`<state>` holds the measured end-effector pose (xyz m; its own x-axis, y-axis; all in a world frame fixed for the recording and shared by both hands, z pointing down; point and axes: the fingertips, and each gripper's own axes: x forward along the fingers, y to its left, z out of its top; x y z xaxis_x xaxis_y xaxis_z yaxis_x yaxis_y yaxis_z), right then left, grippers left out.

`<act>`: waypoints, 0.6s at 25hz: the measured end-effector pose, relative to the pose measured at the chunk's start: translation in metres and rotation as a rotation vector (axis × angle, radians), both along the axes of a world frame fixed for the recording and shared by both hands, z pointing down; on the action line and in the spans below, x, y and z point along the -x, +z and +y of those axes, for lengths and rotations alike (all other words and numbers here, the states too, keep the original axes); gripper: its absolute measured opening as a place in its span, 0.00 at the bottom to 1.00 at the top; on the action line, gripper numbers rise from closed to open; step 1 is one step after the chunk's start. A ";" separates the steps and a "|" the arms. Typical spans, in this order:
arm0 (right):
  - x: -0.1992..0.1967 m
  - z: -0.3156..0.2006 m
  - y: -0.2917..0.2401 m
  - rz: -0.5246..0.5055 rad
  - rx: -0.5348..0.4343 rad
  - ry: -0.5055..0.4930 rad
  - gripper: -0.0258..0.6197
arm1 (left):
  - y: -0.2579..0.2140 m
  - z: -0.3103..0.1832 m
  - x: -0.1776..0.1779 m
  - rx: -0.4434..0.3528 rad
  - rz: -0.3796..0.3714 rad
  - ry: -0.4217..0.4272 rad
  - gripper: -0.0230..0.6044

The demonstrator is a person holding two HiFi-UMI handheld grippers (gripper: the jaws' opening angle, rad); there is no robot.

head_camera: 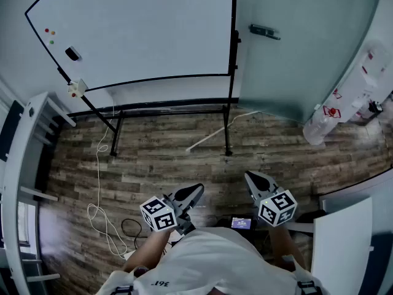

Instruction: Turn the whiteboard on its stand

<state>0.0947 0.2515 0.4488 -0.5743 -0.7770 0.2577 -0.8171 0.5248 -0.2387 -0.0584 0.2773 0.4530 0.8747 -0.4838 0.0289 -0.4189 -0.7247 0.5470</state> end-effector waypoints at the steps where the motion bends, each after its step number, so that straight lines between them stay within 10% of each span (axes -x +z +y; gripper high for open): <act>1: -0.002 -0.001 0.000 0.000 0.000 0.000 0.08 | 0.000 -0.002 -0.001 0.003 0.000 -0.002 0.05; 15: -0.035 -0.022 -0.002 -0.054 -0.020 0.001 0.08 | 0.000 -0.021 -0.019 -0.015 -0.006 -0.070 0.05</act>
